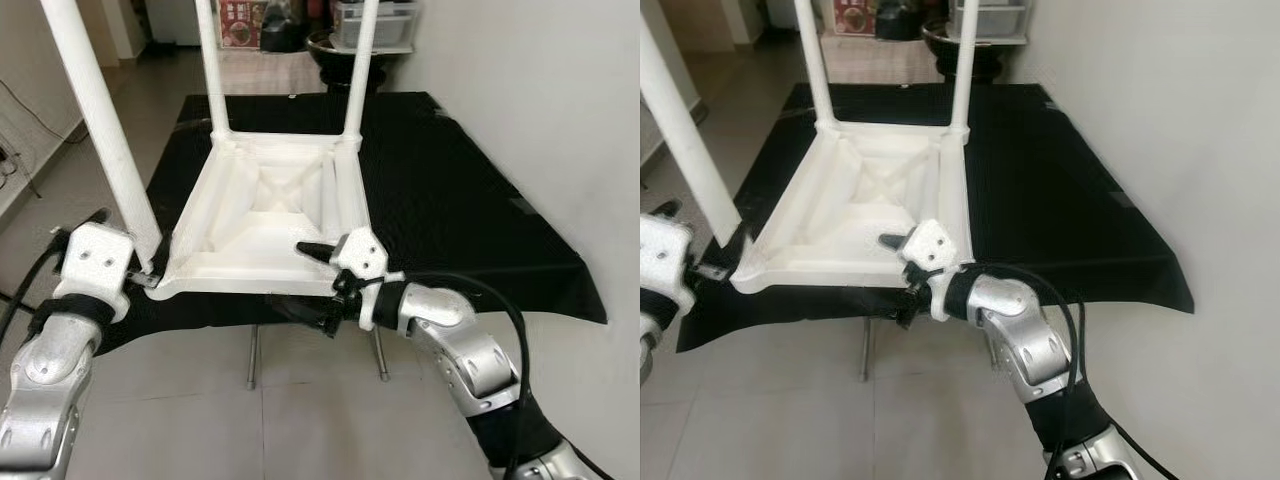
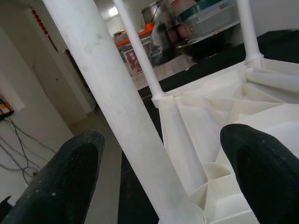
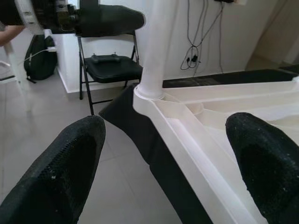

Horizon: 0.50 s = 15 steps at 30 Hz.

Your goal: Building children table

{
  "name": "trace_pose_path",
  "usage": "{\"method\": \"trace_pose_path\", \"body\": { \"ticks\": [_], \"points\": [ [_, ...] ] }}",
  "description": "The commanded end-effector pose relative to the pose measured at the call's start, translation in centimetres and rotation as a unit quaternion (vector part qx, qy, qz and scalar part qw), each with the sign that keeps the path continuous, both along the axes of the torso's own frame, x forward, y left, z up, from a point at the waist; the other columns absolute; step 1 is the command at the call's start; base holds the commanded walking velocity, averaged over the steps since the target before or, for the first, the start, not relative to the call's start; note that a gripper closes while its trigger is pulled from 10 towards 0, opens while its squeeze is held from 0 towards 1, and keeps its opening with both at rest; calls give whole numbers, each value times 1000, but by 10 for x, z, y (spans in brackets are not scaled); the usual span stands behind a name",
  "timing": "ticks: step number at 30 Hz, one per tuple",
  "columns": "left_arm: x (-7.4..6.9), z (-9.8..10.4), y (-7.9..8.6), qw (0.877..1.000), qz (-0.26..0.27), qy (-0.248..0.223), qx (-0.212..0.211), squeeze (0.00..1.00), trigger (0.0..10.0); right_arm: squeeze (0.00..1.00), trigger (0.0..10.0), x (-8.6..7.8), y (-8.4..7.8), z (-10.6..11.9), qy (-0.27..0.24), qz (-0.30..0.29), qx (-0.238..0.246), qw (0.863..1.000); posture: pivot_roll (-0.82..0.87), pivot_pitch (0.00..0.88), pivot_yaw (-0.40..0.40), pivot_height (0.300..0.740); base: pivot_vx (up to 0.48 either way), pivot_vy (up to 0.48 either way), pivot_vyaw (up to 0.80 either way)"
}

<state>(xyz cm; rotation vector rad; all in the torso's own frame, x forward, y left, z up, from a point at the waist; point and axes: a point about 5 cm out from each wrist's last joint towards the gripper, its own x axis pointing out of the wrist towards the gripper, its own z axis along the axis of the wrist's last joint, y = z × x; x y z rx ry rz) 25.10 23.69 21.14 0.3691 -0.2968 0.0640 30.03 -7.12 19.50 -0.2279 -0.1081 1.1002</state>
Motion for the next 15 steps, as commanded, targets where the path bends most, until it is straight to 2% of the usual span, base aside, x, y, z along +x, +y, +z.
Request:
{"method": "trace_pose_path", "body": {
  "ticks": [1, 2, 4, 6, 8, 9, 10, 12, 13, 15],
  "points": [
    [-12, -13, -8, 999, 0, 27, -30, 0, 10000, 0, 10000, 2, -4, -7, 4, -21, -11, 1000, 8, 59, -30, 740, 0, 0, 0],
    [-12, -13, -8, 999, 0, 27, -30, 0, 10000, 0, 10000, 2, -4, -7, 4, -21, -11, 1000, 8, 59, -30, 740, 0, 0, 0],
    [-30, -41, -42, 991, -43, 79, -104, 0, 10000, 0, 10000, 9, -10, -24, 21, -94, -27, 995, 17, 58, -33, 740, 0, 0, 0],
    [-30, -41, -42, 991, -43, 79, -104, 0, 10000, 0, 10000, 9, -10, -24, 21, -94, -27, 995, 17, 58, -33, 740, 0, 0, 0],
    [-53, -65, -76, 975, -92, 144, -145, 0, 10000, 0, 10000, 7, -18, -38, 47, -135, -27, 989, 15, 58, -33, 740, 0, 0, 341],
    [-53, -65, -76, 975, -92, 144, -145, 0, 10000, 0, 10000, 7, -18, -38, 47, -135, -27, 989, 15, 58, -33, 740, 0, 0, 681],
    [-62, -69, -81, 969, -103, 161, -154, 0, 10000, 0, 10000, 2, -20, -42, 54, -132, -27, 989, 17, 59, -34, 740, 0, 0, 800],
    [-62, -69, -81, 969, -103, 161, -154, 0, 10000, 0, 10000, 2, -20, -42, 54, -132, -27, 989, 17, 59, -34, 740, 0, 0, 800],
    [-68, -71, -79, 965, -104, 173, -165, 0, 10000, 0, 10000, -3, -22, -42, 61, -131, -3, 989, 27, 57, -33, 740, 266, 0, 725],
    [-73, -73, -77, 963, -106, 180, -168, 0, 10000, 0, 10000, -5, -26, -42, 68, -133, 5, 989, 25, 54, -28, 740, 330, 0, 0]
  ]
}}
